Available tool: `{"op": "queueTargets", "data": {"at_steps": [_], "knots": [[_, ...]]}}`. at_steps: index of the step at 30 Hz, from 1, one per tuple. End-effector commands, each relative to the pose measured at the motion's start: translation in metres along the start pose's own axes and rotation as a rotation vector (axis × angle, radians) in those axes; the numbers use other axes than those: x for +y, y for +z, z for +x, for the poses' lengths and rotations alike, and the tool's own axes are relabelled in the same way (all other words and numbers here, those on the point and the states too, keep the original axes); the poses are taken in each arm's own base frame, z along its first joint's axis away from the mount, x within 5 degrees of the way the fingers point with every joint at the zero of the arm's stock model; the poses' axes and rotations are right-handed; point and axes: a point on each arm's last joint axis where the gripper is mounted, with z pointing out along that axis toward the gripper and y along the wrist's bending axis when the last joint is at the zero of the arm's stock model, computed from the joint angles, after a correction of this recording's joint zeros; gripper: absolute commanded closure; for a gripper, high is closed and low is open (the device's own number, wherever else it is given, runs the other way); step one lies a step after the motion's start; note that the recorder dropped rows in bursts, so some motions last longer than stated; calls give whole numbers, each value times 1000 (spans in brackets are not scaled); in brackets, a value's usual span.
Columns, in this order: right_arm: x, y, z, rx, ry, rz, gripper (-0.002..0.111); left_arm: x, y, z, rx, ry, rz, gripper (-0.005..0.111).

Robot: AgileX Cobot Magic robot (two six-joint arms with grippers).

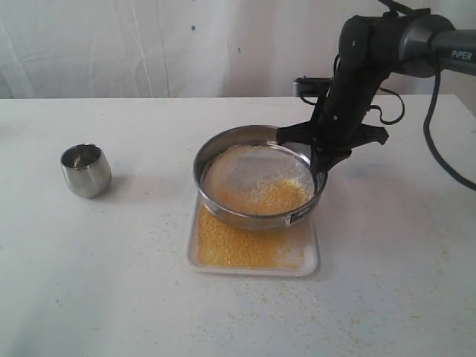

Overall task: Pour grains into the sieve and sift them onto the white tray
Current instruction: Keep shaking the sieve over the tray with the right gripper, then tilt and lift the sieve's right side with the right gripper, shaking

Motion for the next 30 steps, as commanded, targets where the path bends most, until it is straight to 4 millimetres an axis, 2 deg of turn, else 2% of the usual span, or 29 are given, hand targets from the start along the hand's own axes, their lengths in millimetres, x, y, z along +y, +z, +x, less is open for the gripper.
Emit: {"op": "queueTargets", "data": {"at_steps": [1, 4, 9, 11, 12, 14, 17, 20, 22, 23, 26, 30], "knots": [[-4, -16, -15, -173, 8, 0, 108, -1, 0, 1, 2, -10, 8, 107], [-3, -18, -18, -212, 23, -10, 108, -1, 0, 1, 2, -10, 8, 107], [-5, -17, 14, 131, 35, 17, 108, -1, 0, 1, 2, -10, 8, 107], [-7, -16, 10, 80, 5, 30, 108, -1, 0, 1, 2, -10, 8, 107], [-9, -16, 1, -12, 4, 37, 108, -1, 0, 1, 2, -10, 8, 107], [-15, -17, -8, -91, 63, 20, 108, -1, 0, 1, 2, -10, 8, 107], [-12, -21, 11, 124, 102, -39, 108, -1, 0, 1, 2, -10, 8, 107], [-13, -19, 11, 115, 67, -37, 108, -1, 0, 1, 2, -10, 8, 107], [-17, -19, -6, -60, 97, -44, 108, -1, 0, 1, 2, -10, 8, 107], [-19, -20, -8, -81, 148, -63, 108, -1, 0, 1, 2, -10, 8, 107], [-13, -21, 10, 121, 158, -125, 108, -1, 0, 1, 2, -10, 8, 107], [-4, -21, 11, 122, 5, -135, 108, -1, 0, 1, 2, -10, 8, 107]]}}
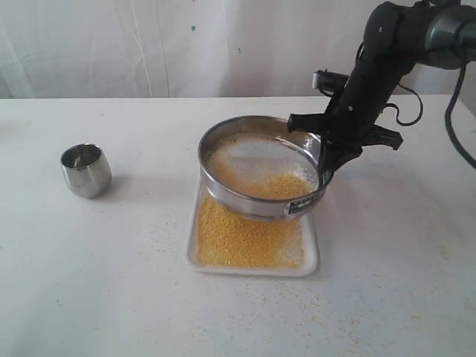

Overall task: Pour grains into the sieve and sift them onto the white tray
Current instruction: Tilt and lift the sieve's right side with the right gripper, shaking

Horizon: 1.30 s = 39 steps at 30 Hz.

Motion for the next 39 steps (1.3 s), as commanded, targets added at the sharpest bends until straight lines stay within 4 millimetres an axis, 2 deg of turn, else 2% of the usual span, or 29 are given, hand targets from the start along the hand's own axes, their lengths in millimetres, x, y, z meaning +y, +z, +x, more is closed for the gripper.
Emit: {"op": "queueTargets", "data": {"at_steps": [1, 3, 5, 10, 12, 13, 15, 16, 19, 22, 23, 25, 28, 29, 31, 32, 34, 36, 37, 39], "knots": [[9, -8, 1, -5, -101, -35, 108, -1, 0, 1, 2, -10, 8, 107], [4, -12, -7, -71, -33, -38, 108, -1, 0, 1, 2, -10, 8, 107], [3, -12, 0, 11, 18, -46, 108, -1, 0, 1, 2, -10, 8, 107], [11, -7, 5, 32, -113, -50, 108, -1, 0, 1, 2, -10, 8, 107], [10, -8, -11, -139, -117, -50, 108, -1, 0, 1, 2, -10, 8, 107], [8, -9, -13, -158, -84, -51, 108, -1, 0, 1, 2, -10, 8, 107], [10, -8, -2, -37, -4, -73, 108, -1, 0, 1, 2, -10, 8, 107], [10, -7, 5, 39, -20, -70, 108, -1, 0, 1, 2, -10, 8, 107], [11, -1, 9, 56, -136, -23, 108, -1, 0, 1, 2, -10, 8, 107], [3, -3, -6, -103, -89, 25, 108, -1, 0, 1, 2, -10, 8, 107], [2, -3, -6, -96, -50, 19, 108, -1, 0, 1, 2, -10, 8, 107], [1, -2, 5, 27, 1, 2, 108, -1, 0, 1, 2, -10, 8, 107], [6, 4, 12, 75, -82, 17, 108, -1, 0, 1, 2, -10, 8, 107], [6, 4, 10, 49, -98, 14, 108, -1, 0, 1, 2, -10, 8, 107], [7, 3, -8, -143, -61, -3, 108, -1, 0, 1, 2, -10, 8, 107], [8, 3, -6, -128, -21, -11, 108, -1, 0, 1, 2, -10, 8, 107], [13, 7, 9, 16, -7, -12, 108, -1, 0, 1, 2, -10, 8, 107], [16, 10, 1, -84, -73, 29, 108, -1, 0, 1, 2, -10, 8, 107], [16, 8, -10, -217, -42, 22, 108, -1, 0, 1, 2, -10, 8, 107], [18, 8, 0, -107, 22, 5, 108, -1, 0, 1, 2, -10, 8, 107]]}}
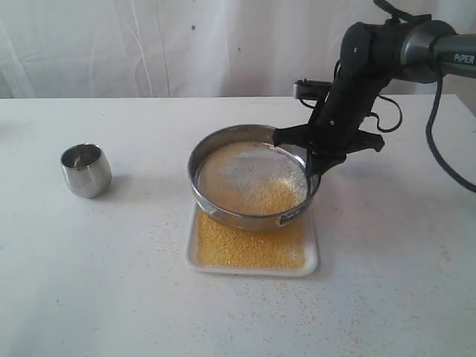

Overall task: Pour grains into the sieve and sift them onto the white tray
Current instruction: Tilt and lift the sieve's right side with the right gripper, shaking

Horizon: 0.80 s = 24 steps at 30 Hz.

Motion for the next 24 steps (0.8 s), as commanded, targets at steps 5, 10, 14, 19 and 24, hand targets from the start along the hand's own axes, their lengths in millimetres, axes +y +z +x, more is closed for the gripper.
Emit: {"op": "queueTargets", "data": {"at_steps": [5, 10, 14, 19, 24], "knots": [[6, -5, 3, -41, 20, 84, 108, -1, 0, 1, 2, -10, 8, 107], [5, -11, 26, 184, 3, 132, 108, -1, 0, 1, 2, -10, 8, 107], [0, -10, 7, -5, 7, 95, 108, -1, 0, 1, 2, -10, 8, 107], [11, -13, 29, 170, -64, 20, 108, -1, 0, 1, 2, -10, 8, 107], [5, -14, 10, -12, 25, -19, 108, -1, 0, 1, 2, -10, 8, 107]]}}
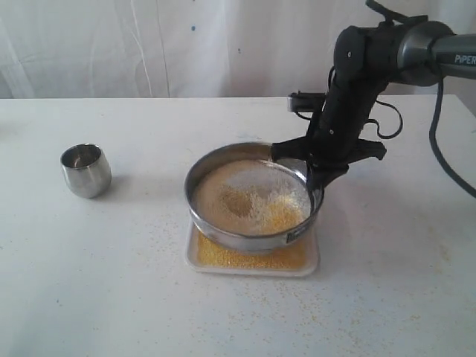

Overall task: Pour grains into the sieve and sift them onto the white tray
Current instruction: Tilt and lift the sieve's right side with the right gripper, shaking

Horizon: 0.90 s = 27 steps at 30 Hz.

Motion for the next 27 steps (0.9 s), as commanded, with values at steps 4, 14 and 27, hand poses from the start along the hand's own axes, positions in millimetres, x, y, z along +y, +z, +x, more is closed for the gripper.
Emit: {"op": "queueTargets", "data": {"at_steps": [4, 14, 27], "knots": [[-2, -5, 14, 110, 51, -46, 108, -1, 0, 1, 2, -10, 8, 107], [-6, -13, 2, 7, 94, -78, 108, -1, 0, 1, 2, -10, 8, 107], [2, -8, 7, 37, -18, -140, 108, -1, 0, 1, 2, -10, 8, 107]]}}
